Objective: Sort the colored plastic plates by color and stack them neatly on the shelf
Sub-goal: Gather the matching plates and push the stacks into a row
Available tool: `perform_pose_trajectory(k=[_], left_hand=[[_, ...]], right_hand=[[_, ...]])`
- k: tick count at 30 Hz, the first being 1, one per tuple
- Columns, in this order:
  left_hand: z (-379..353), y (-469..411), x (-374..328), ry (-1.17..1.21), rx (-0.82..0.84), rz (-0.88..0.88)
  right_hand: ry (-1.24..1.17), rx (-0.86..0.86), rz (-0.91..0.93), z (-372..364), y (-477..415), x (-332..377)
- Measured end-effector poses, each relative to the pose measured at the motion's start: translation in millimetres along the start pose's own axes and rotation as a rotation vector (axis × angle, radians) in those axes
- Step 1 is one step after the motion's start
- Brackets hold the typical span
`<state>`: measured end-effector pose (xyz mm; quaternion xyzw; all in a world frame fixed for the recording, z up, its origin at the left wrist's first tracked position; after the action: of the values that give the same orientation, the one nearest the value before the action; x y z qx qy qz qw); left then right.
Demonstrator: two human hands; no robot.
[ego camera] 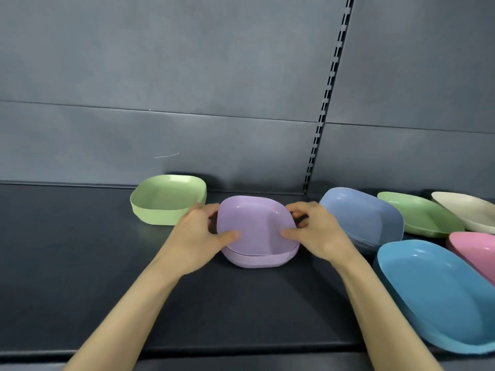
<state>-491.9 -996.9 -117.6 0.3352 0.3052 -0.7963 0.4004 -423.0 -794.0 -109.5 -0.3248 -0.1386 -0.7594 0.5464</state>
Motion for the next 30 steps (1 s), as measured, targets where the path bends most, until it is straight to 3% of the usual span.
perform_pose_trajectory(k=[6, 9, 14, 18, 25, 30], left_hand=[[-6, 8, 3, -0.199, 0.069, 0.043], [-4, 9, 4, -0.183, 0.086, 0.094], [-3, 12, -2, -0.209, -0.067, 0.063], [8, 17, -31, -0.265, -0.208, -0.181], [1, 18, -131, -0.496, -0.155, -0.641], [-34, 23, -198, -0.509, -0.077, -0.770]], right_hand=[[0.029, 0.061, 0.022, -4, 0, -4], [0.036, 0.075, 0.019, -3, 1, -3], [0.086, 0.113, 0.032, -2, 7, 7], [0.181, -0.027, 0.090, 17, 22, 20], [0.441, -0.339, 0.145, 112, 62, 28], [0.515, -0.427, 0.084, 177, 103, 1]])
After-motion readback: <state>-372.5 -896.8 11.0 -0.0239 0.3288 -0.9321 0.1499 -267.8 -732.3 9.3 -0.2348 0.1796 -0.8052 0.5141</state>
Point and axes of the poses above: each hand's wrist, its own y-axis away from the middle knuckle, its own z-axis out of the back of the hand, x = y × z, the point moved 4 cm from there along -y, towards the middle knuckle, and after that the axes turned 4 degrees about y, right-handed, at the moved point
